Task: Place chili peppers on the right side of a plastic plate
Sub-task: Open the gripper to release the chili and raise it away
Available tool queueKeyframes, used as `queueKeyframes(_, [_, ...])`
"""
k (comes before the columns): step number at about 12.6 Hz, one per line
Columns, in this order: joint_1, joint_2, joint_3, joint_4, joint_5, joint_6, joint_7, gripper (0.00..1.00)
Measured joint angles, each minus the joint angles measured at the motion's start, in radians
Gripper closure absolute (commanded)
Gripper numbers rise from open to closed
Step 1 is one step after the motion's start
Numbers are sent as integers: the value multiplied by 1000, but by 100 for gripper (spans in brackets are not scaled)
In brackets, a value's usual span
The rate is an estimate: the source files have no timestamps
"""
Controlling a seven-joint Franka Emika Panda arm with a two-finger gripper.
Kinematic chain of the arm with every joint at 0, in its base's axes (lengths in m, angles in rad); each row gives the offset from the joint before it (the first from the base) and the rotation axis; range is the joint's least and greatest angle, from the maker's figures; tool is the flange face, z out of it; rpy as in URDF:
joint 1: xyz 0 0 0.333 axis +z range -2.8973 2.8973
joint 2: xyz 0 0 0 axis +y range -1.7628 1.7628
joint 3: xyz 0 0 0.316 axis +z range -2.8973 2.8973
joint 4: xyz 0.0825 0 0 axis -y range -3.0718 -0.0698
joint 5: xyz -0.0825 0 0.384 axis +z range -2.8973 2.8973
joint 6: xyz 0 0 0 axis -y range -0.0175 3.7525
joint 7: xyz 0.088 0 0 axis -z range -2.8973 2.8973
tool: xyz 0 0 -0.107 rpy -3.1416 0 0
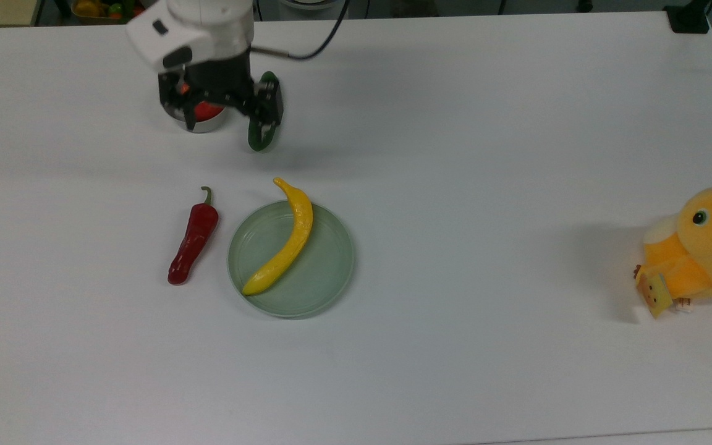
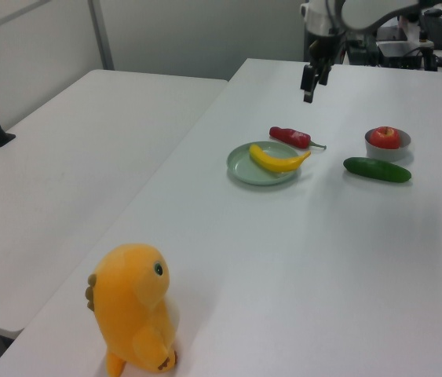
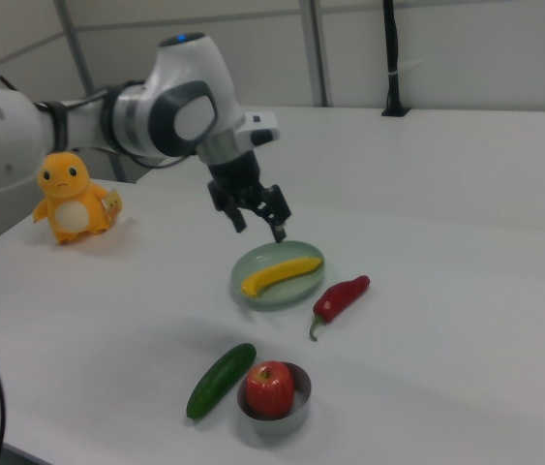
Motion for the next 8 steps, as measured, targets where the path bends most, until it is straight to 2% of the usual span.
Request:
queueKeyframes(2, [0, -96, 6, -41, 24, -90, 0, 0])
queueKeyframes(4, [0, -171, 11, -100, 61, -114, -1, 0])
queueKeyframes(5, [-3, -191, 27, -125, 73, -114, -1, 0])
queueKeyframes(7, [-45, -197, 108, -141, 98, -112, 0, 0])
queueKeyframes(8, [-54, -197, 130, -144, 100, -111, 5, 0])
